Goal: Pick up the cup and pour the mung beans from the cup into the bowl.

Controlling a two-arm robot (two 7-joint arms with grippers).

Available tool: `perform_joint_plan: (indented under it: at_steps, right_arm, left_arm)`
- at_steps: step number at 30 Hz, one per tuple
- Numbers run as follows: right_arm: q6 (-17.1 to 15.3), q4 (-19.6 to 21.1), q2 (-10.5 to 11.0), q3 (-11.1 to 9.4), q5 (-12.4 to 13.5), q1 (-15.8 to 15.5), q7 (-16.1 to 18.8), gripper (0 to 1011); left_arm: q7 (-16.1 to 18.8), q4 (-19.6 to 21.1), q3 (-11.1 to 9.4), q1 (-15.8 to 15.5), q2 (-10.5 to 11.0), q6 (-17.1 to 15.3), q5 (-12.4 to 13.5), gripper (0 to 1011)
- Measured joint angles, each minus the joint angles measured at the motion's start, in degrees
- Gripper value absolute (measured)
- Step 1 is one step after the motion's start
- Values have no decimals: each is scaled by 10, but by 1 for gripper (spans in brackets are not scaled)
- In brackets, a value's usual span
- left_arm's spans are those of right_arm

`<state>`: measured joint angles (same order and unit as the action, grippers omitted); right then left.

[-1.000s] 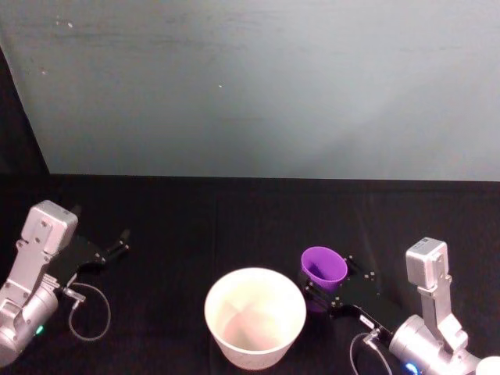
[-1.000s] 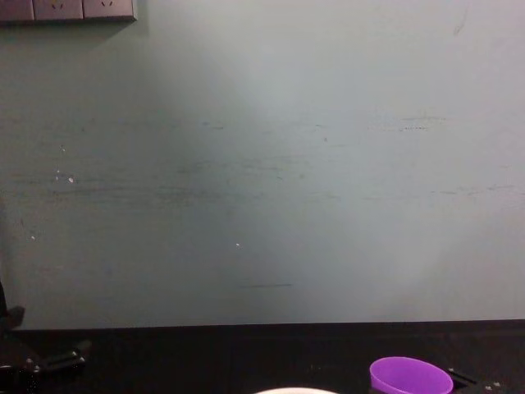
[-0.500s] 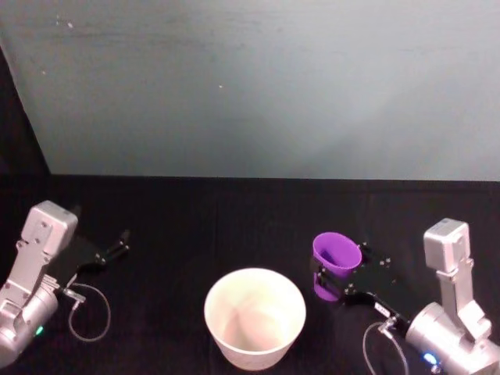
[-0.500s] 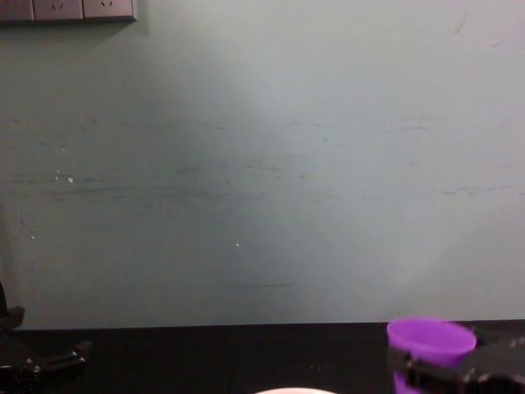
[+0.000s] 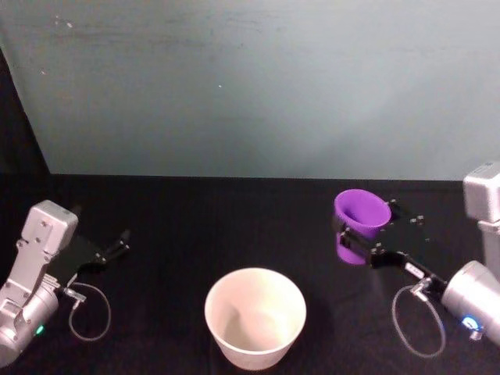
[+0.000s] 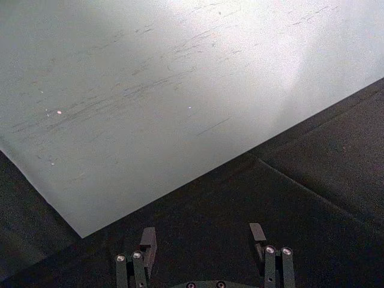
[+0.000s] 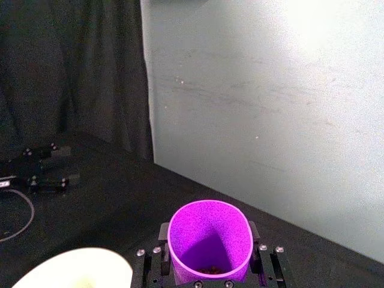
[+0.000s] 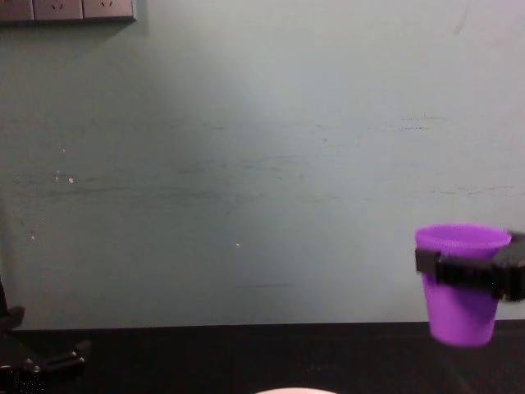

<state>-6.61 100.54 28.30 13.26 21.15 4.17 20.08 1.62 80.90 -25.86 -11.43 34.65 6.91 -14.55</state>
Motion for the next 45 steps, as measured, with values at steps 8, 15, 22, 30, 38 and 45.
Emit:
perform_joint_plan:
  at_steps: [8, 15, 22, 30, 38, 45]
  right_arm:
    - [-38, 54, 13, -23, 22, 5, -5, 723]
    - [-45, 81, 17, -34, 47, 7, -1, 723]
    - [-44, 76, 16, -32, 42, 7, -1, 723]
    - [-43, 73, 16, -30, 40, 7, -1, 723]
    - [-43, 71, 15, -30, 38, 7, -1, 723]
    - [-42, 71, 15, -29, 37, 7, -1, 723]
  left_arm:
    - [0, 0, 0, 0, 0, 0, 0, 1003]
    - [0, 0, 0, 0, 0, 0, 0, 1003]
    - [0, 0, 0, 0, 0, 0, 0, 1003]
    - [0, 0, 0, 0, 0, 0, 0, 1004]
    - [0, 0, 0, 0, 0, 0, 0, 1003]
    - [0, 0, 0, 0, 0, 0, 0, 1003]
